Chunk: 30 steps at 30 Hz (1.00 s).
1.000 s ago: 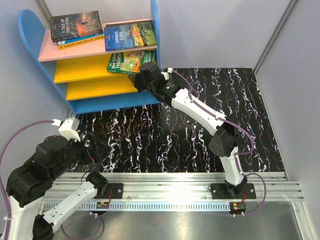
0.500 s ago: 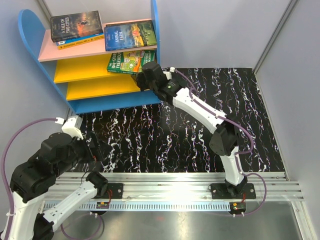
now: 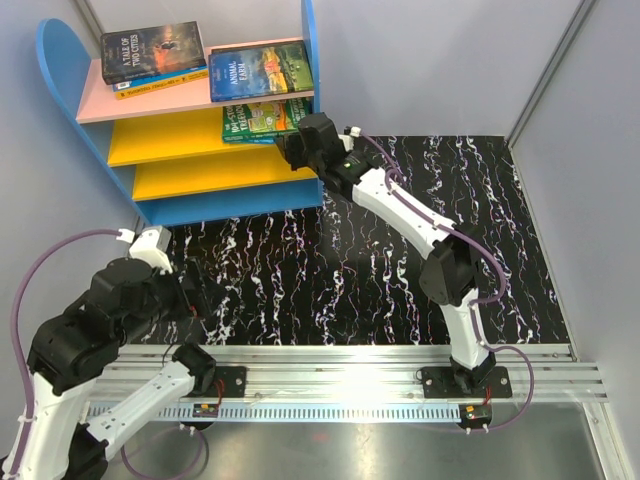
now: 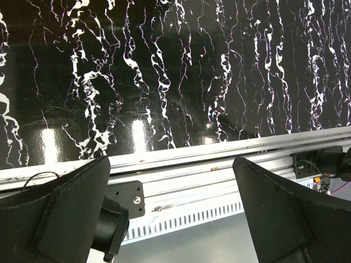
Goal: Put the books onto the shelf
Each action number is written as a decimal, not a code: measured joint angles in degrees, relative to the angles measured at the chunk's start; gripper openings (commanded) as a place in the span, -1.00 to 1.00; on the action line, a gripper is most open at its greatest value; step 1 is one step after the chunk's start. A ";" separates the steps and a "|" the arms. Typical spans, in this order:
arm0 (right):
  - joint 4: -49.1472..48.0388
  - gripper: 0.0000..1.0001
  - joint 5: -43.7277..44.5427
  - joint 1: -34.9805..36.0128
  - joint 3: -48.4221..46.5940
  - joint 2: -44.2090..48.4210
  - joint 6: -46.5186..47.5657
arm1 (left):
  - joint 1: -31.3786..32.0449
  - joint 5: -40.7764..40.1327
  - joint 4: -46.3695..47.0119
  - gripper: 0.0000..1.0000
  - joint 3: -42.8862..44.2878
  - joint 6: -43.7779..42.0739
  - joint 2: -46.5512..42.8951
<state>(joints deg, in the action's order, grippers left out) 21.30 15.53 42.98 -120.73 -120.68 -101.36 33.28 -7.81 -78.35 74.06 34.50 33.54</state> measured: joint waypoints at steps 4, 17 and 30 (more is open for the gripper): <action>-0.94 -1.00 -1.51 -0.42 0.00 -0.68 0.42 | 0.00 -0.17 0.24 0.97 -0.20 -0.02 0.61; 5.42 0.99 -7.02 9.73 -0.81 5.73 25.16 | 0.00 -2.51 0.55 0.97 2.27 -2.86 2.32; 34.56 0.99 17.29 24.30 24.00 46.34 46.34 | 0.00 -3.85 9.60 0.97 -2.73 -5.95 5.22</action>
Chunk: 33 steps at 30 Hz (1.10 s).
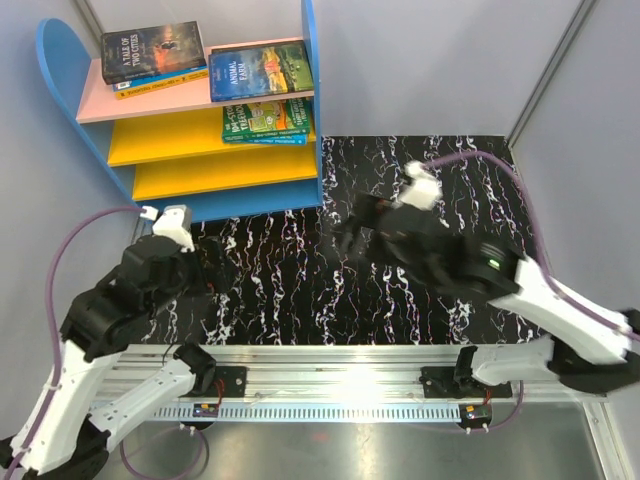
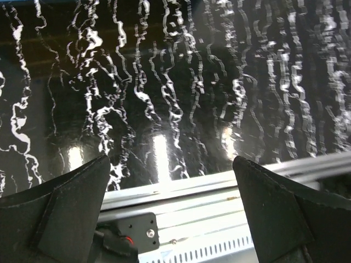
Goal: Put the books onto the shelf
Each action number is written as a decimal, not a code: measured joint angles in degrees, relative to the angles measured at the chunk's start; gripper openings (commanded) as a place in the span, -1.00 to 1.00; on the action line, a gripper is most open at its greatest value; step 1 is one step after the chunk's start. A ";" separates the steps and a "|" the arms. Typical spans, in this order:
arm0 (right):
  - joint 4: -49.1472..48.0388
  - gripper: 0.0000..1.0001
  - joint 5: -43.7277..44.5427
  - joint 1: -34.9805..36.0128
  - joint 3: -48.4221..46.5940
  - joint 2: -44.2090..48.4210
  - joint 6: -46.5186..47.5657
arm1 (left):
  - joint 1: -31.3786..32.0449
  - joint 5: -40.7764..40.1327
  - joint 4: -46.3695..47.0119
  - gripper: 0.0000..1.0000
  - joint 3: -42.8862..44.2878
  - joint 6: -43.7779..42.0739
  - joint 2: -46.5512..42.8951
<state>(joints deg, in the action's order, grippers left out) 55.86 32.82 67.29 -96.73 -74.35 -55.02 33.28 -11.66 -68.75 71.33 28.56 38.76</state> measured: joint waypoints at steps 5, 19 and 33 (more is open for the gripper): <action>-3.78 1.00 9.20 0.04 20.79 23.91 4.42 | 0.00 -4.37 10.43 0.97 -9.05 -1.60 2.27; 2.01 1.00 15.04 0.04 22.16 27.15 16.57 | -16.17 -15.65 61.40 0.97 -48.02 -17.42 5.25; 4.31 0.99 8.52 0.04 17.70 22.97 21.29 | -26.47 -2.97 99.86 0.97 -55.71 -23.87 30.32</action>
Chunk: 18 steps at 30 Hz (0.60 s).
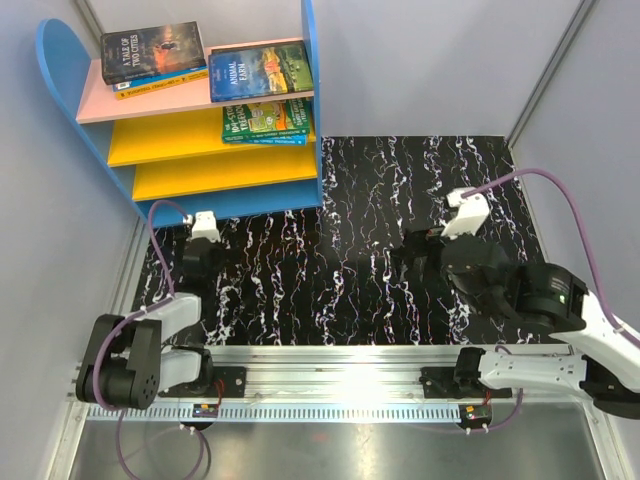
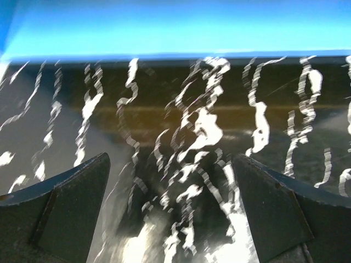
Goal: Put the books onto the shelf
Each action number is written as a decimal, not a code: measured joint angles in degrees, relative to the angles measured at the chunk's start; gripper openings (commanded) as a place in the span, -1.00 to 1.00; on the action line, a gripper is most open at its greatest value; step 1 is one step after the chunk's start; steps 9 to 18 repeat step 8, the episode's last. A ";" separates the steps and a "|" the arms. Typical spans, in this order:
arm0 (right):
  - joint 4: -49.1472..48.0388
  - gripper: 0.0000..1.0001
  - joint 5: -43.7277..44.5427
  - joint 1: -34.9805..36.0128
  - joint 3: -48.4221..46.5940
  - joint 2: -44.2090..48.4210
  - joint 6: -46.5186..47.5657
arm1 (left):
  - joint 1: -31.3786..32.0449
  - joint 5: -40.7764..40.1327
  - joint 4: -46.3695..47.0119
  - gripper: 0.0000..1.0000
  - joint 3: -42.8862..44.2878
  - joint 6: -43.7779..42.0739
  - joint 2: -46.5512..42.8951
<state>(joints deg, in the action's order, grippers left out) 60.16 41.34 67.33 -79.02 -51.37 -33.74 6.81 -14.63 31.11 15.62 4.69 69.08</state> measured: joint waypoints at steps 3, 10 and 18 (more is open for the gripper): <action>0.15 0.99 -0.70 0.00 -2.47 -4.04 1.03 | -0.76 3.65 0.42 0.97 2.67 -0.81 1.90; -0.74 0.99 -3.17 0.00 -6.08 -11.89 0.79 | -2.01 7.85 3.04 0.97 3.43 -1.66 1.60; -0.74 0.99 -3.17 0.00 -6.08 -11.89 0.79 | -2.01 7.85 3.04 0.97 3.43 -1.66 1.60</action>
